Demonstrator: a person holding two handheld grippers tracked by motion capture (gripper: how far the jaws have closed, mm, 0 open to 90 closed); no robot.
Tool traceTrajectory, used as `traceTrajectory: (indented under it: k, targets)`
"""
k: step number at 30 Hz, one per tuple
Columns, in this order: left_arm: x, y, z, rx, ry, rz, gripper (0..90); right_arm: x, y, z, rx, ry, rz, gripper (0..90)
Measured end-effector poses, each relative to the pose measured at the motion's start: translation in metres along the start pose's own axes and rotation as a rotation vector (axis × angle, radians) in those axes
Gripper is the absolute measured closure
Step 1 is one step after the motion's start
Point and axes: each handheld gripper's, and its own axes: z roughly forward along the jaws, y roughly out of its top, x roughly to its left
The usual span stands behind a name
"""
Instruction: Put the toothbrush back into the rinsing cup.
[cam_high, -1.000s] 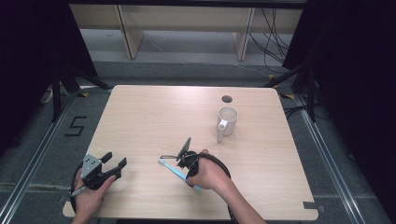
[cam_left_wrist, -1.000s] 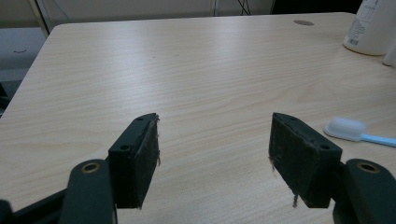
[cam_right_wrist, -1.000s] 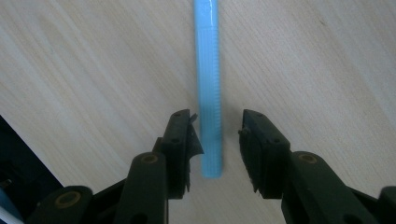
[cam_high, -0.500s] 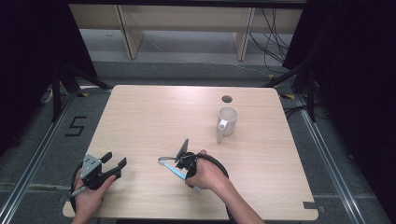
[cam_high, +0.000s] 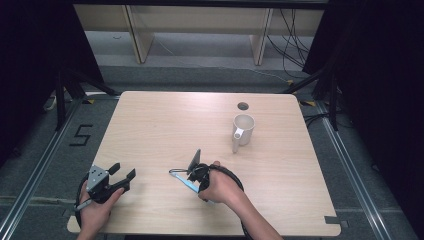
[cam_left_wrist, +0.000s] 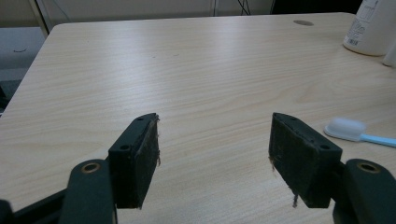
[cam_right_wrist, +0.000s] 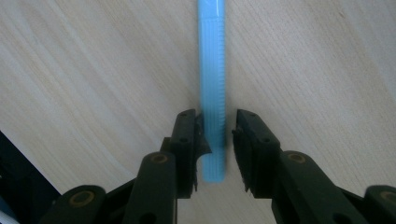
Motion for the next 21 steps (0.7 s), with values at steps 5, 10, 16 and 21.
traceTrajectory:
  k: [5, 10, 16, 21]
  targets:
    - [0.0002, -0.0003, 0.0008, -0.008, -0.005, -0.002, 32.8, 0.0026, 0.0010, 0.0002, 0.015, 0.008, 0.034, 70.7]
    - [0.0003, -0.0003, 0.0007, -0.009, -0.004, -0.003, 32.8, 0.0006, 0.0020, 0.0013, -0.003, 0.013, 0.008, 70.5]
    - [0.0004, -0.0001, 0.0004, -0.005, -0.001, -0.004, 32.8, -0.0004, 0.0053, -0.0011, -0.008, 0.006, 0.022, 70.0]
    - [0.0004, -0.0003, 0.0003, -0.009, -0.005, -0.005, 32.8, -0.0002, 0.0087, -0.0019, 0.001, 0.030, 0.049, 70.0]
